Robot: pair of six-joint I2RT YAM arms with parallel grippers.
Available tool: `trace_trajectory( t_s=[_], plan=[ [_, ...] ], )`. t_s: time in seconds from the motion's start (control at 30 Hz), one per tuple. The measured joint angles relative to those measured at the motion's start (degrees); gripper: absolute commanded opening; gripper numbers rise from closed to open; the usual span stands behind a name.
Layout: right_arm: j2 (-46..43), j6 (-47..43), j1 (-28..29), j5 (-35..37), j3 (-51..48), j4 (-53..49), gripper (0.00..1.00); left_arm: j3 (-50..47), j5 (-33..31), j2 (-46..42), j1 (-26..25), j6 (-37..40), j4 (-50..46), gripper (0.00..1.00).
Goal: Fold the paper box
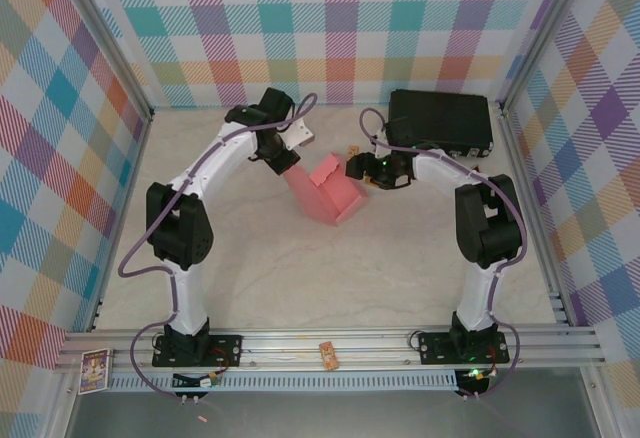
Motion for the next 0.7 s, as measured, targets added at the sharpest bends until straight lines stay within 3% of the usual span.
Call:
trace_trajectory(
  t_s=[0.3, 0.43, 0.6, 0.67, 0.7],
  plan=[
    [-0.1, -0.2, -0.8, 4.2, -3.5, -0.6, 0.69, 20.5, -1.7, 10.6, -2.0, 8.5, -10.2, 0.0],
    [-0.6, 0.1, -0.8, 4.9, -6.3, -0.5, 0.67, 23.8, -3.1, 12.8, -3.9, 11.0, -12.3, 0.0],
    [-1.1, 2.1, -0.7, 2.1, -9.2, 3.0, 0.65, 24.5, -4.7, 12.9, -5.9, 12.5, -12.7, 0.19],
    [-1.5, 3.1, -0.7, 1.2, -10.6, 4.2, 0.65, 25.0, -4.8, 12.9, -6.6, 12.8, -12.4, 0.33],
    [-1.6, 3.6, -0.7, 0.9, -11.1, 4.7, 0.65, 25.2, -4.7, 12.9, -6.9, 12.6, -12.0, 0.35]
  ],
)
